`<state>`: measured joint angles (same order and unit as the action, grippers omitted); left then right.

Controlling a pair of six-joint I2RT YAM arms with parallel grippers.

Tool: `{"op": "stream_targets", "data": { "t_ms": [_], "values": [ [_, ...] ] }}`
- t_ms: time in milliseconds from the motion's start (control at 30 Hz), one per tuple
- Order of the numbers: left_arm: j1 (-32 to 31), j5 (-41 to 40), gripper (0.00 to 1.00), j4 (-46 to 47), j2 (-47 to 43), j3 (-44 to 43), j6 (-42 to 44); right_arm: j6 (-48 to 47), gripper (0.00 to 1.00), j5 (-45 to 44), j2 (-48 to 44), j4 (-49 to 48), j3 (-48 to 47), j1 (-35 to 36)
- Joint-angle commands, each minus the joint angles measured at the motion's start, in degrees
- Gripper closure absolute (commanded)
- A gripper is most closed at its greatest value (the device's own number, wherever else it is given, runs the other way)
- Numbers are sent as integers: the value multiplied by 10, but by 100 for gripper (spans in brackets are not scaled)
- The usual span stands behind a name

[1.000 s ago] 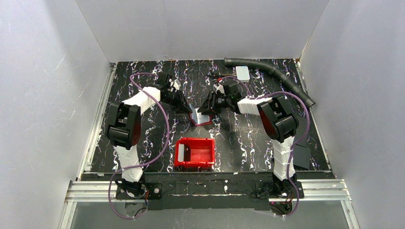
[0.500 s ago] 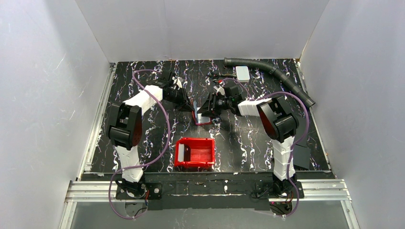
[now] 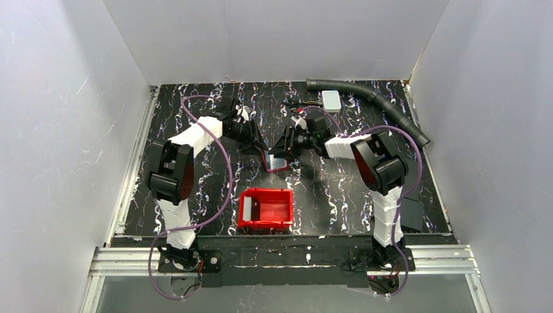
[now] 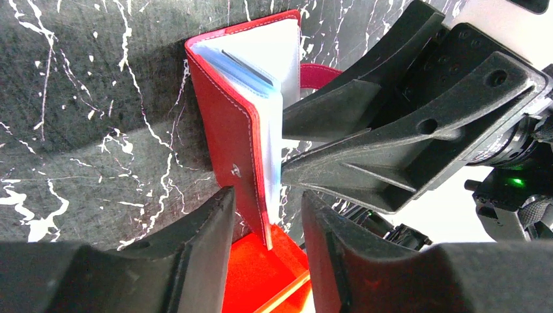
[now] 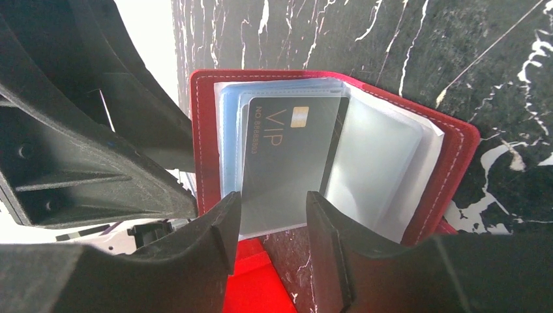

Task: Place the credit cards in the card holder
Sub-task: Open the card holder at the center of the board.

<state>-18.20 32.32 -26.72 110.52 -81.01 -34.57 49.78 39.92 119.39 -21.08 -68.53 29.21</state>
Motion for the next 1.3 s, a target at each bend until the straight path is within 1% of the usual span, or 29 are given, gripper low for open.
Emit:
{"op": "stream_targets", "data": {
  "t_ms": [0,133,233,367,467,600,700,833,1000,1100,1267],
  "values": [
    [-4,0,59,-12,-10,-18,6,4,51,14,-21,-26,0,-2],
    [-8,-9,59,-16,6,-23,10,1,52,13,-25,-22,0,-2],
    [-10,-19,64,-21,15,-26,15,1,52,14,-23,-21,-1,-2],
    [-10,-26,66,-25,22,-27,19,1,53,16,-22,-21,-2,-2],
    [-10,-32,71,-26,24,-28,19,-1,53,15,-24,-20,0,-2],
    [-11,-37,74,-28,21,-27,22,-13,53,10,-29,-4,-1,-3],
    [-11,-34,76,-30,19,-26,22,-31,50,1,-34,19,-6,-3],
    [-11,-28,76,-30,18,-29,20,-39,48,-3,-36,31,-10,-3],
    [-13,-27,72,-30,10,-32,20,-43,46,-2,-39,34,-12,-3],
    [-13,-27,79,-30,13,-33,21,-51,43,1,-45,39,-15,-2],
    [-15,-25,87,-30,22,-37,20,-109,34,-33,-68,103,-18,0]
  ]
}}
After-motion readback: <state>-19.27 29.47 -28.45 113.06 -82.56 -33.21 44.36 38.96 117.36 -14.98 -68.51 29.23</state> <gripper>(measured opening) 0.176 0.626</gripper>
